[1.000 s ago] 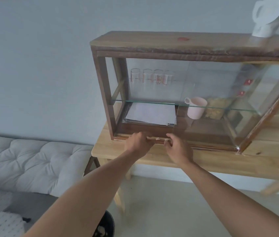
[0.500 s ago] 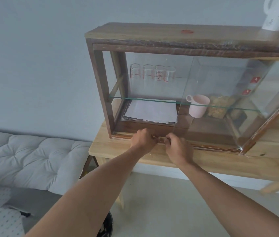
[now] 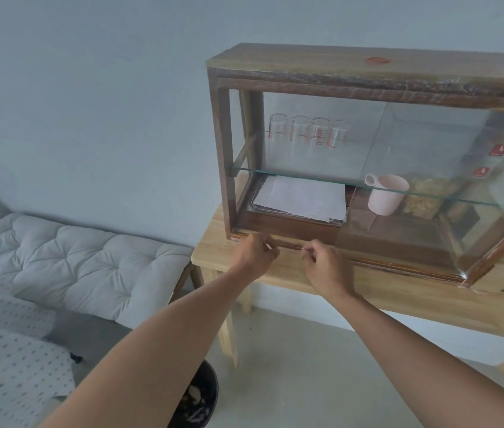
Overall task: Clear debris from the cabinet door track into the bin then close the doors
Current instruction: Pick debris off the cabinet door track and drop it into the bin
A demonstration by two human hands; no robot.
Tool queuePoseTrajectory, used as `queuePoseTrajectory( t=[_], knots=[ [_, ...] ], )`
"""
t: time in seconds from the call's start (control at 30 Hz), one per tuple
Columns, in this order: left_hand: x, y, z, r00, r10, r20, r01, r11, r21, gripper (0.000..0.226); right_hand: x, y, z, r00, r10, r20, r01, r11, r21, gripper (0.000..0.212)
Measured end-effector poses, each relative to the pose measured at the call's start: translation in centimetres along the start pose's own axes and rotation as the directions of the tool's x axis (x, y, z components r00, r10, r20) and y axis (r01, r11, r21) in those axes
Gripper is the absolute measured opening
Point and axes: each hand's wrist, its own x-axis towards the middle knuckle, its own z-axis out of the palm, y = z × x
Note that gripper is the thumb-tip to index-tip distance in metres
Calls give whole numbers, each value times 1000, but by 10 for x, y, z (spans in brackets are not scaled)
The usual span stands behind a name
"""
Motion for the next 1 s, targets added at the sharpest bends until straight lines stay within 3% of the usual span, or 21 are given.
queuePoseTrajectory(
  t=[0.27,0.5,0.7,1.0],
  knots=[
    [-56,-77,-60,984,-150,-93,152,988,18,6,-27,-67,50,985,-138,100,135,990,35,17],
    [-115,-154,-112,930,-303,-207,310,951,0,6,-56,-125,104,927,-291,234,276,956,97,21],
    [-162,-216,-126,853,-464,-238,469,882,-39,6,-85,-159,165,848,-331,413,291,944,158,18],
    [-193,-301,-91,733,-641,-226,639,764,-91,3,-120,-159,260,694,-347,631,328,932,152,18]
  ],
)
